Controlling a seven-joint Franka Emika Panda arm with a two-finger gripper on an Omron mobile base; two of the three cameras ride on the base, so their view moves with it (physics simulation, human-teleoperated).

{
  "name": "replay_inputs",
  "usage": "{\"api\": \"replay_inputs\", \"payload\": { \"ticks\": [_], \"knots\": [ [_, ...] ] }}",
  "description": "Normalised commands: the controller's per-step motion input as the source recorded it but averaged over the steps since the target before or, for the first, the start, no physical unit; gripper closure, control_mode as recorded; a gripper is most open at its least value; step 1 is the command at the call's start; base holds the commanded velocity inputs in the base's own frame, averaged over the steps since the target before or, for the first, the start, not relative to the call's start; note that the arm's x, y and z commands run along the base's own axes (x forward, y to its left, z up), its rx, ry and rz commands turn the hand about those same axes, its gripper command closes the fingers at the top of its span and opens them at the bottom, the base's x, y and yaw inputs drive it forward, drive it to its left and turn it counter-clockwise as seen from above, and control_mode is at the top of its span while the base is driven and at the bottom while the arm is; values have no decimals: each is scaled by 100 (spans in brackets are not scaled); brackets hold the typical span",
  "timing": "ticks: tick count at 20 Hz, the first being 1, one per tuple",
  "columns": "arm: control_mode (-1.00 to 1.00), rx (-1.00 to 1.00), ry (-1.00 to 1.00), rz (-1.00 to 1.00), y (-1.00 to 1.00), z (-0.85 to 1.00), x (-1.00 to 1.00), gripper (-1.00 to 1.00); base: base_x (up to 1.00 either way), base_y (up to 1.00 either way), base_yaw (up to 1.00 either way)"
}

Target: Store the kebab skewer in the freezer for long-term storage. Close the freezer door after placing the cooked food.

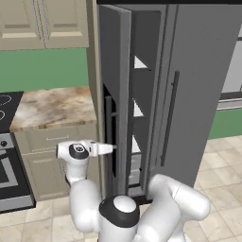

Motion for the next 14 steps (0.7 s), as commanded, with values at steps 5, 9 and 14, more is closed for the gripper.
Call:
{"api": "replay_inputs", "payload": {
  "ticks": [5,9,14],
  "knots": [
    [-100,0,9,0,-73,0,2,-100,0,0,0],
    [-100,5,8,6,-89,0,6,-100,0,0,0],
    [-100,19,1,16,-98,0,0,-100,0,0,0]
  ]
}}
